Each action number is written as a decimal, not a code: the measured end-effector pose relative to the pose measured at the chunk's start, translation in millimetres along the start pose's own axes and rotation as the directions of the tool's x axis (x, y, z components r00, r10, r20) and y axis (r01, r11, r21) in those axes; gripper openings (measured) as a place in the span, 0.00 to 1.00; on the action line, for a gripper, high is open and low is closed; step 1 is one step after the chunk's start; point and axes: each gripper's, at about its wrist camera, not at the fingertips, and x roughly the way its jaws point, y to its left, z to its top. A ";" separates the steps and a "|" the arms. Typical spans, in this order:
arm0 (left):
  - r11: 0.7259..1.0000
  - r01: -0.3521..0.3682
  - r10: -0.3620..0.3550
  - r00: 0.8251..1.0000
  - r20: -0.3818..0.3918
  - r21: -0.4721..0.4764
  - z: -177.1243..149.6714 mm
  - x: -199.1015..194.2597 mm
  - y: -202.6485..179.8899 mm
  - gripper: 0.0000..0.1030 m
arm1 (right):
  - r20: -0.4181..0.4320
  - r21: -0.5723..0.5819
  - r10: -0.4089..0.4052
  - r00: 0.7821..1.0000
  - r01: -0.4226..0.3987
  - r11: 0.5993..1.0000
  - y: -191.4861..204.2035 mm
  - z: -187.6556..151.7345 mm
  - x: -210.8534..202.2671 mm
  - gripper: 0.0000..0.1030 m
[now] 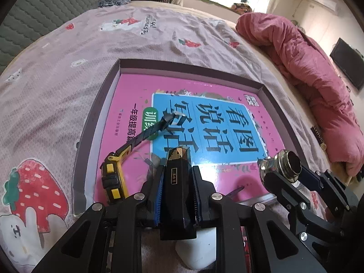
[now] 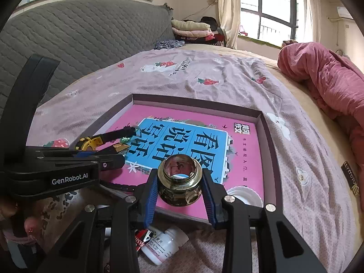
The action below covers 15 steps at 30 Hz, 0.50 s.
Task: Organize rigid objects
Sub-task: 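Lower the black box into the tray with the left gripper while the right gripper holds the nut above it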
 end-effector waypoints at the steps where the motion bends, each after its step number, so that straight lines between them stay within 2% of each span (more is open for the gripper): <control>1: 1.000 -0.002 0.002 1.000 -0.003 0.003 0.1 0.3 -0.5 0.22 | 0.000 -0.003 0.001 1.000 -0.001 1.000 0.6 0.0 0.3 0.35; 15: 1.000 -0.020 0.020 1.000 -0.016 0.009 -5.5 0.9 2.7 0.22 | -0.029 -0.023 0.021 0.999 -0.021 1.000 5.0 3.2 11.3 0.35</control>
